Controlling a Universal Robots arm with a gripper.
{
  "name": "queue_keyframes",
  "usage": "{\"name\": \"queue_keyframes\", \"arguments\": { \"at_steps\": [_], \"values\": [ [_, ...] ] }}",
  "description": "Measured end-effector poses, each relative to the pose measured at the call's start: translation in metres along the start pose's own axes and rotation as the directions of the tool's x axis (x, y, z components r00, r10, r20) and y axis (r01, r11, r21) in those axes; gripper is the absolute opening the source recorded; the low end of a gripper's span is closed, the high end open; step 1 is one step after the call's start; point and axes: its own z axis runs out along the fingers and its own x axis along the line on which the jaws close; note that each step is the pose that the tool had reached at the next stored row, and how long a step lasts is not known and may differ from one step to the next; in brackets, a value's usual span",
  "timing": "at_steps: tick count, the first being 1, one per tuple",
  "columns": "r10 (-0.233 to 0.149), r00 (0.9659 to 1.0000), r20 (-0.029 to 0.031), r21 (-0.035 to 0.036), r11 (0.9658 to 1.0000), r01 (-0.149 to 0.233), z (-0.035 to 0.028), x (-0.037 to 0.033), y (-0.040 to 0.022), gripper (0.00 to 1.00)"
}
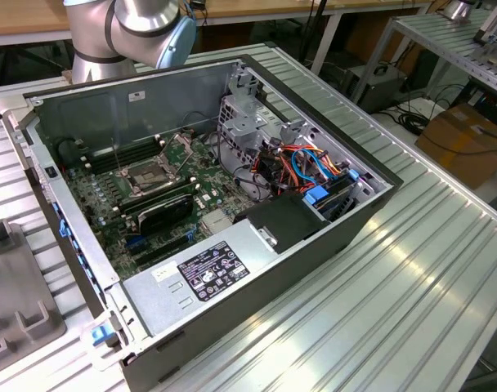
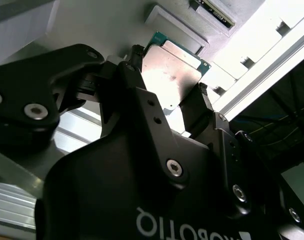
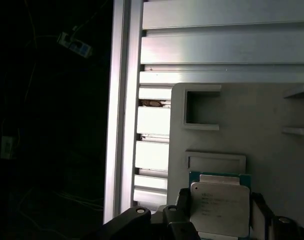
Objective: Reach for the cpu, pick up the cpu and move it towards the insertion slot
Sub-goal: 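Pick up the cpu and move it towards the insertion slot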
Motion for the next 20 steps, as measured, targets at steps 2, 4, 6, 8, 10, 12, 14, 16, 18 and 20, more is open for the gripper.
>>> {"name": "queue_keyframes", "arguments": {
  "at_steps": [2,4,6,8,10,12,14,16,18,20],
  "values": [
    [0.0,1.0,0.0002,0.002,1.0,0.0,-0.0012,-0.0001,0.0001,0.55],
    [0.0,1.0,-0.0001,0.0052,1.0,0.0,-0.0024,-0.0002,0.0001,0.55],
    [0.0,1.0,-0.0005,0.0092,1.0,0.0,-0.0047,-0.0004,0.0001,0.55],
    [0.0,1.0,-0.0006,0.0115,0.9999,0.0,-0.0071,-0.0005,0.0001,0.55],
    [0.0,1.0,-0.0006,0.0132,0.9999,0.0,-0.0082,-0.0007,0.0001,0.55],
    [0.0,1.0,-0.0008,0.0146,0.9999,0.0,-0.0098,-0.0009,0.0001,0.55],
    [0.0,1.0,-0.0007,0.0146,0.9999,0.0,-0.0099,-0.0009,0.0001,0.55],
    [0.0,1.0,-0.0009,0.0147,0.9999,0.0,-0.01,-0.001,0.0001,0.55],
    [0.0,1.0,-0.0009,0.0147,0.9999,0.0,-0.01,-0.001,0.0001,0.55],
    [0.0,1.0,-0.001,0.0147,0.9999,0.0,-0.0108,-0.0011,0.0001,0.55]
  ]
}}
